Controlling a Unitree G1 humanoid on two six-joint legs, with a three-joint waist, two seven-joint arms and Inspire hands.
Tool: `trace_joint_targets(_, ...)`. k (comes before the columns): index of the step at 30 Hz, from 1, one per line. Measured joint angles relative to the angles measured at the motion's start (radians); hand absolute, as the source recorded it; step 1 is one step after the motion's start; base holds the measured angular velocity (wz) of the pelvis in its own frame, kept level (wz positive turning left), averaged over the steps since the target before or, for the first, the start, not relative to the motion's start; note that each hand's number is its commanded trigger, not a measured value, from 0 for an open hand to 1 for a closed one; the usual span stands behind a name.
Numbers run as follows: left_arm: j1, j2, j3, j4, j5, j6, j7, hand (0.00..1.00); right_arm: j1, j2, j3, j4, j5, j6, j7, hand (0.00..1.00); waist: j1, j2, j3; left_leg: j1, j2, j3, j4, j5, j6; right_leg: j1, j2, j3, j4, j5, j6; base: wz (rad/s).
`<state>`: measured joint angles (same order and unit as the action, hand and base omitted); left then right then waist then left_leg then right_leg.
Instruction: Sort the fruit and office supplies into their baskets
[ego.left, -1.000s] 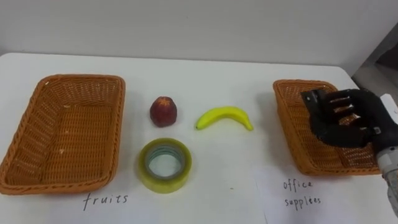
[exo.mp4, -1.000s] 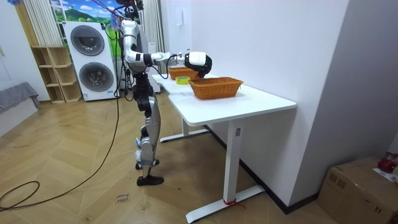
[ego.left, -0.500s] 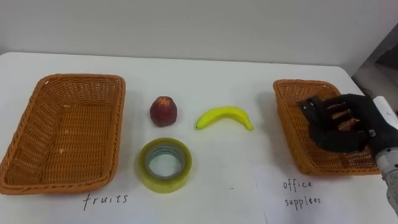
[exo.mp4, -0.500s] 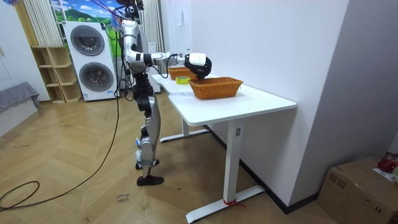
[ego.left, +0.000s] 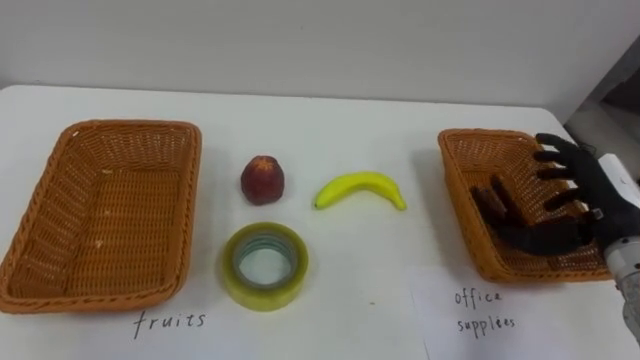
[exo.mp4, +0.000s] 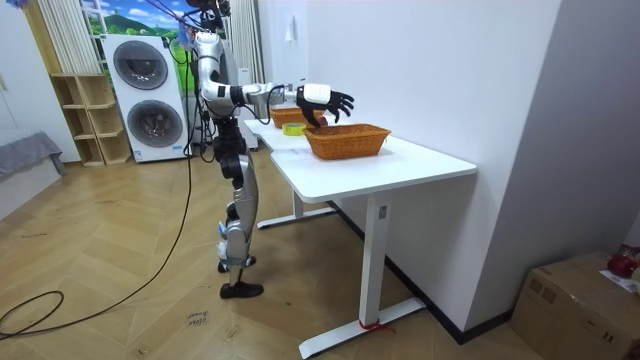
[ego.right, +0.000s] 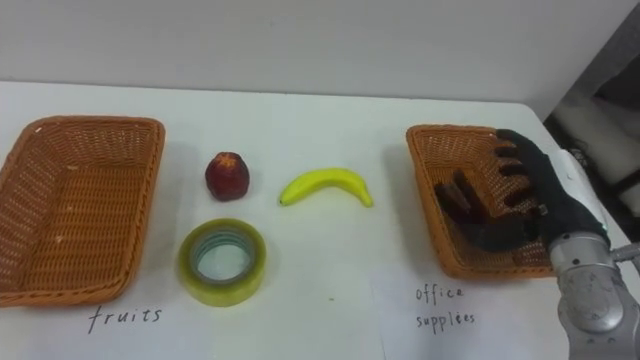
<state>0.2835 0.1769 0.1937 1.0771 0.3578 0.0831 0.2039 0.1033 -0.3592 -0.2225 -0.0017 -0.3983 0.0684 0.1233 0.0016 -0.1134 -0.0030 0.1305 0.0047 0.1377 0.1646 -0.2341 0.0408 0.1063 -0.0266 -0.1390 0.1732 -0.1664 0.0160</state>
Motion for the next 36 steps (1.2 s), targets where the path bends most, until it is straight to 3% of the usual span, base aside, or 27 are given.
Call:
trace_joint_targets(29,-0.017,-0.003,-0.001,-0.005,0.000,-0.001,0.003,0.00,-0.003,0.000,0.002,-0.021,0.004,-0.001,0.006,0.00,0.003,0.004,0.0026,0.005,0.000,0.004,-0.001,0.000,0.000,0.004,0.001,0.012,0.000,0.000,0.000,0.00)
trace_joint_targets(36,-0.018,-0.003,-0.002,-0.004,-0.001,-0.002,0.011,0.00,-0.014,0.000,0.001,-0.047,0.110,-0.002,-0.039,0.00,0.006,0.015,0.0047,0.013,0.002,0.006,-0.003,0.000,0.000,0.009,0.003,0.014,0.000,0.000,0.000,0.00)
